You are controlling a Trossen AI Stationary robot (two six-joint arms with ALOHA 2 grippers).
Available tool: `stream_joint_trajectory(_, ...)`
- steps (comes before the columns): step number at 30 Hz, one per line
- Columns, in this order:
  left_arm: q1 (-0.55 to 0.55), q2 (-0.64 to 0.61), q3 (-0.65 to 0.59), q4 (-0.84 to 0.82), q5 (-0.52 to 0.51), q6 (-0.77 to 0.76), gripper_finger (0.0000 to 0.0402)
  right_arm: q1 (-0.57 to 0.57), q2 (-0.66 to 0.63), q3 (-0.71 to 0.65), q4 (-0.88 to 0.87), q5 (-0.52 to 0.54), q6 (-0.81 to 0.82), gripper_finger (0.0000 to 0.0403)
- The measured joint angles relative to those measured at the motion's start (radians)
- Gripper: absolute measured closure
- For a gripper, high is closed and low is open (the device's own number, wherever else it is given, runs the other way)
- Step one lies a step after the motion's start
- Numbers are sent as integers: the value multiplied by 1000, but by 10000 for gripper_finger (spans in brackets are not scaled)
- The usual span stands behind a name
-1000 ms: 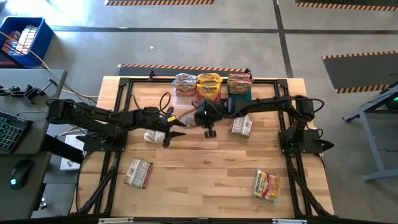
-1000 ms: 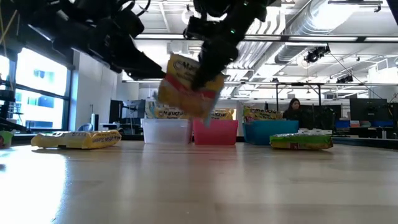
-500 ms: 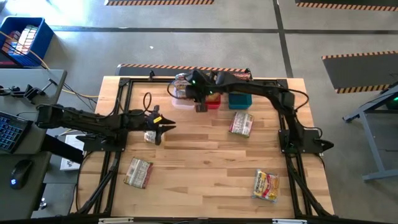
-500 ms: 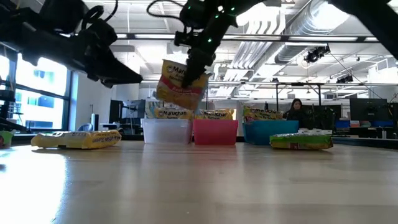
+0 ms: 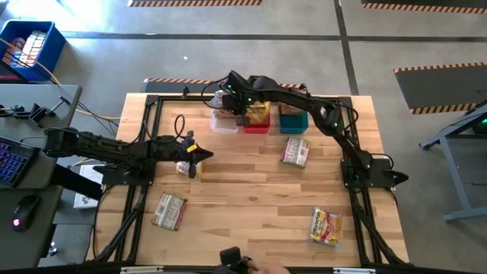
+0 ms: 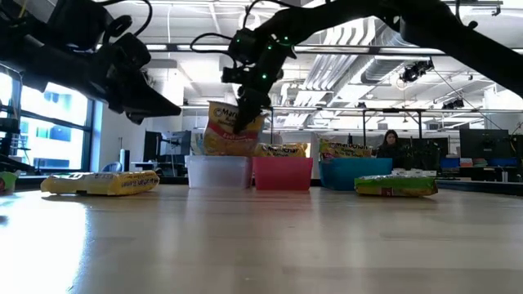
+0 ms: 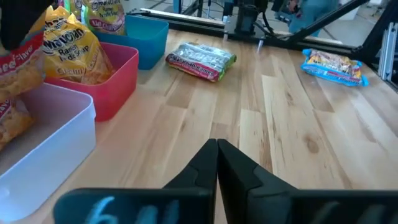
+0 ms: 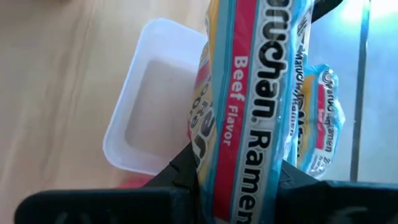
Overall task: Sort Maruchan noodles
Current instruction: Put the blue noodle pack into the transparent bin
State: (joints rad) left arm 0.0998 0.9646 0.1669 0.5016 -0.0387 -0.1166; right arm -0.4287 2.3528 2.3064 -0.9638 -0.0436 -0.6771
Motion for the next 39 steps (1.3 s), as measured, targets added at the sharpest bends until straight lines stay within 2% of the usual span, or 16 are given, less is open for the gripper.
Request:
stream_joint_trajectory(10, 0, 0, 0, 16, -1, -11, 399, -10, -2, -3, 33, -51, 43, 336)
stream_joint_trajectory(16, 0, 0, 0, 15, -3, -21, 399, -11, 0, -3, 48, -122, 70, 336)
stream_joint_trajectory(28, 0, 0, 0, 15, -5, -31, 399, -7, -19, -3, 100, -137, 102, 336)
stream_joint_trajectory(34, 0, -2, 10, 18, -100, -57, 395, 8, -18, -3, 26, -135, 83, 336)
stream_joint_trajectory(39, 0, -4, 63, 19, -178, 32, 365, 49, -46, -3, -25, -117, 67, 336)
